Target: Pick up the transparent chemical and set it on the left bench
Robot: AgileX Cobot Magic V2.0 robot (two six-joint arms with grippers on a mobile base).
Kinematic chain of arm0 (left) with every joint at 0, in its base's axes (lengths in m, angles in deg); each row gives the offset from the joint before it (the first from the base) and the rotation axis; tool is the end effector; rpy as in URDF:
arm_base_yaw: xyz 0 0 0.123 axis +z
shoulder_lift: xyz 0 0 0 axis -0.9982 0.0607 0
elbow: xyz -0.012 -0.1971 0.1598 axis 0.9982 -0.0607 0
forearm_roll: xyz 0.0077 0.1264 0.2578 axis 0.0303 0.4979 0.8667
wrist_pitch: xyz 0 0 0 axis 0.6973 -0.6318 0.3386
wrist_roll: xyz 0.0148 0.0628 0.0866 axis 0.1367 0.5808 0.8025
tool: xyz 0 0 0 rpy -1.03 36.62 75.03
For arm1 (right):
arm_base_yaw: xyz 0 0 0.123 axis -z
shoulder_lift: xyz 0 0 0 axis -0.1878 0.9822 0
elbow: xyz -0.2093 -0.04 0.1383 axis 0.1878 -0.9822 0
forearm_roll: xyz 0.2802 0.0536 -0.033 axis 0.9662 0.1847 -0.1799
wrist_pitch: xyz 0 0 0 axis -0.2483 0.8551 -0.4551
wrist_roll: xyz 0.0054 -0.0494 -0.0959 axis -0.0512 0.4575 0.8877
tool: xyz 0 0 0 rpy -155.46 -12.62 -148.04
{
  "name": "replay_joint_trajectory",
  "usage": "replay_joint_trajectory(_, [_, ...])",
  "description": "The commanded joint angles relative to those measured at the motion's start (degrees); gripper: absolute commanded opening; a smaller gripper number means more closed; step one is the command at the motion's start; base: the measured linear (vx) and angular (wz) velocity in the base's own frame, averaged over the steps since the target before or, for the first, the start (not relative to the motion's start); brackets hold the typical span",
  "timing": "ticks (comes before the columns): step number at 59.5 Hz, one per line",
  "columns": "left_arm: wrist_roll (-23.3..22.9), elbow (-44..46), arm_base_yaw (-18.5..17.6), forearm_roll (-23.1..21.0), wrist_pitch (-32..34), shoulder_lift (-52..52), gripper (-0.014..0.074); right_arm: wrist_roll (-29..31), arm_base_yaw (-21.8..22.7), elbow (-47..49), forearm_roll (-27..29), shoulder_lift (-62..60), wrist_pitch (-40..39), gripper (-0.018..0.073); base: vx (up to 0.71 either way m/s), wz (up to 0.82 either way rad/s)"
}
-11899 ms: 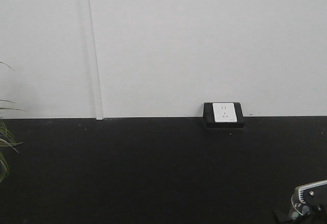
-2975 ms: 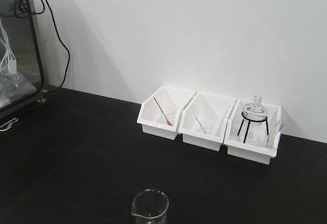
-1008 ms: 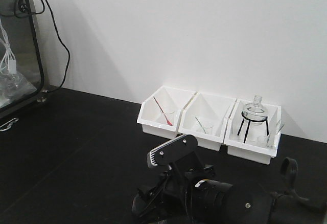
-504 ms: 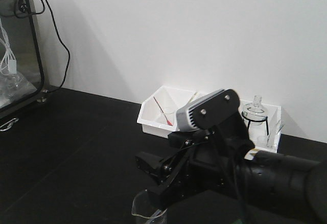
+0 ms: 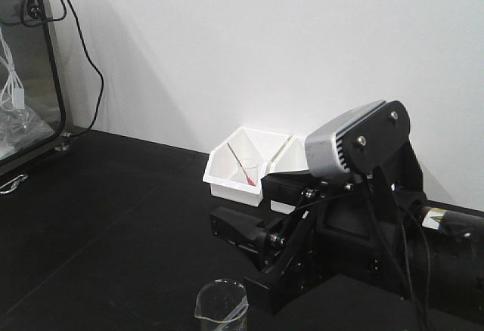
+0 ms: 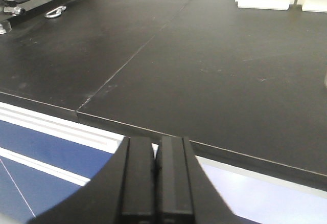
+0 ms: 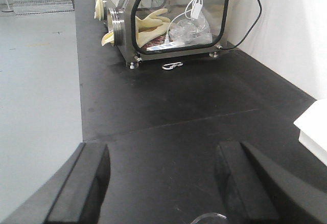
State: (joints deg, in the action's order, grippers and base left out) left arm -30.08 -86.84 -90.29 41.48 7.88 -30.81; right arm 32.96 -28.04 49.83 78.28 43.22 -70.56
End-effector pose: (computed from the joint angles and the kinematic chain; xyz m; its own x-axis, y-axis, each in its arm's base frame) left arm 0.1406 -0.0093 0.2044 0.0606 0.0281 -0.9978 0.0642 0.9974 0.0319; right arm 0.2464 0.2216 0.3483 -0.1239 -0.1550 -0.9801 -0.7506 0.6607 -0.0096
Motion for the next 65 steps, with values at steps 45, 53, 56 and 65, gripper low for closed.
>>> replay_joint_trajectory(45, [-0.45,-0.93,-0.1,-0.04,4.49,-1.1,-0.0003,-52.57,31.06,-51.25,-50.72,-65.61,-5.4,-0.0008,0.0,0.0])
replay_joint_trajectory(53, [-0.45,-0.93,-0.1,-0.04,4.49,-1.1,-0.0003,-51.43,30.99,-61.42,-52.15,-68.09,-11.25,-0.0008,0.0,0.0])
replay_joint_trajectory(56, [-0.45,-0.93,-0.1,-0.04,4.49,-1.1,-0.0003,-52.57,30.99,-60.69,-55.68,-68.05,-8.17,-0.0007,0.0,0.0])
replay_joint_trajectory(65, [-0.45,-0.93,-0.1,-0.04,4.49,-1.1,-0.0003,-52.57,30.99,-60.91,-57.38,-68.67,-10.38,-0.0007,0.0,0.0])
